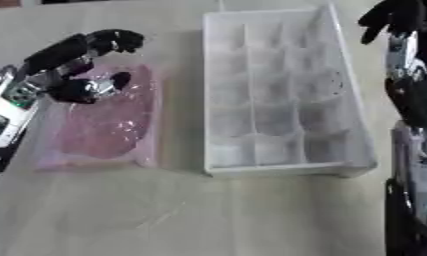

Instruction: Pick up objects on the table and place them in the box.

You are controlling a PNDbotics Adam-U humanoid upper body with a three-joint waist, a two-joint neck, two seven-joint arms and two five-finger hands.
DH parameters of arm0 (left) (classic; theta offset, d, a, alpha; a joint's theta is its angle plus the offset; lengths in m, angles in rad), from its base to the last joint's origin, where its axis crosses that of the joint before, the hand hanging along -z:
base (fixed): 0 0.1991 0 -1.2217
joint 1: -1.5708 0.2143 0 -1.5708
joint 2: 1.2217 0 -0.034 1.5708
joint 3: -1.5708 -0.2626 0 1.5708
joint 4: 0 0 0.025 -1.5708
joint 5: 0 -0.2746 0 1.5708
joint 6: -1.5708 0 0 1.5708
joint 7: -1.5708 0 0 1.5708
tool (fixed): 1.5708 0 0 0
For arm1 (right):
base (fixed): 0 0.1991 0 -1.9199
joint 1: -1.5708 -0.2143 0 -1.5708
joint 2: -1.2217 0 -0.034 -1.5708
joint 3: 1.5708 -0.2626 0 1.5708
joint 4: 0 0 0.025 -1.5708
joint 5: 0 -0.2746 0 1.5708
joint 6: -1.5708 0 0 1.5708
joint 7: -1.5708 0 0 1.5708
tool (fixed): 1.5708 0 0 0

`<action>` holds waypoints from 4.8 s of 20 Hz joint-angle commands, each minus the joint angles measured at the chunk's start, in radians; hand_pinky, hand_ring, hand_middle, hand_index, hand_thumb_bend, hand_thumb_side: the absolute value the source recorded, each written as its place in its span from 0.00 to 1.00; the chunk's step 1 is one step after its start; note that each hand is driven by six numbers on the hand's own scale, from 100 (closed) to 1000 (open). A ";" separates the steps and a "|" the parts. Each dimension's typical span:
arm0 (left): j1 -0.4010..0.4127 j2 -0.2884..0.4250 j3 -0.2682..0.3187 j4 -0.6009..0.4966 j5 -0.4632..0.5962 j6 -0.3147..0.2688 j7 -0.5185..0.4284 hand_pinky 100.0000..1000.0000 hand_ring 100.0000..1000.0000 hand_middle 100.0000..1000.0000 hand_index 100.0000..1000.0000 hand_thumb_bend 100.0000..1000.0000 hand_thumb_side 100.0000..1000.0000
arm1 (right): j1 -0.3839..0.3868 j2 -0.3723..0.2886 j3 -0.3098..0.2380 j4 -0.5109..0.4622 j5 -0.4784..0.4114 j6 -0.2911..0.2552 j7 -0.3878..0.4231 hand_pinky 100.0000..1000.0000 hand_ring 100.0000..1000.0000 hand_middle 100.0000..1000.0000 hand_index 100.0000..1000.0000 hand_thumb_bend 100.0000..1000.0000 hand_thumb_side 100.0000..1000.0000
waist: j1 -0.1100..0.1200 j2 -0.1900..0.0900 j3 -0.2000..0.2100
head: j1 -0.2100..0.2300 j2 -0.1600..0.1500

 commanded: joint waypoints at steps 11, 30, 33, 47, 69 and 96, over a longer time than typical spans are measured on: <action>0.007 0.045 -0.013 0.014 -0.063 0.028 -0.264 0.90 0.95 1.00 1.00 0.29 1.00 | -0.014 -0.019 0.001 -0.019 -0.002 -0.001 0.002 0.26 0.42 0.62 0.64 0.00 0.47 | 0.002 -0.011 -0.001 | -0.011 0.000; 0.047 0.059 0.031 -0.140 -0.132 0.100 -0.476 0.49 0.69 0.77 0.86 0.27 0.02 | -0.019 -0.021 -0.002 -0.019 0.000 -0.003 0.000 0.26 0.42 0.62 0.64 0.00 0.48 | 0.000 -0.005 0.002 | -0.013 0.000; 0.061 0.059 0.027 -0.187 -0.181 0.103 -0.423 0.46 0.65 0.73 0.81 0.17 0.04 | -0.019 -0.021 -0.002 -0.019 0.001 -0.004 -0.001 0.26 0.42 0.62 0.64 0.00 0.48 | 0.000 -0.005 0.003 | -0.012 0.000; 0.095 0.051 0.046 -0.291 -0.192 0.110 -0.207 0.00 0.07 0.06 0.14 0.00 0.09 | -0.020 -0.017 -0.003 -0.019 0.002 -0.002 -0.006 0.26 0.42 0.62 0.64 0.00 0.48 | -0.002 -0.012 0.007 | -0.015 0.000; 0.019 0.034 0.127 -0.265 -0.290 0.172 0.046 0.00 0.02 0.02 0.11 0.01 0.00 | -0.013 -0.013 -0.004 -0.019 0.005 0.002 -0.007 0.26 0.42 0.61 0.64 0.00 0.47 | -0.005 -0.025 0.012 | -0.020 0.000; -0.374 -0.235 0.013 -0.077 -0.365 0.097 -0.016 0.00 0.02 0.03 0.12 0.08 0.00 | -0.004 -0.003 0.013 -0.019 -0.003 0.008 0.006 0.26 0.42 0.61 0.64 0.00 0.48 | 0.010 -0.061 -0.027 | -0.023 0.000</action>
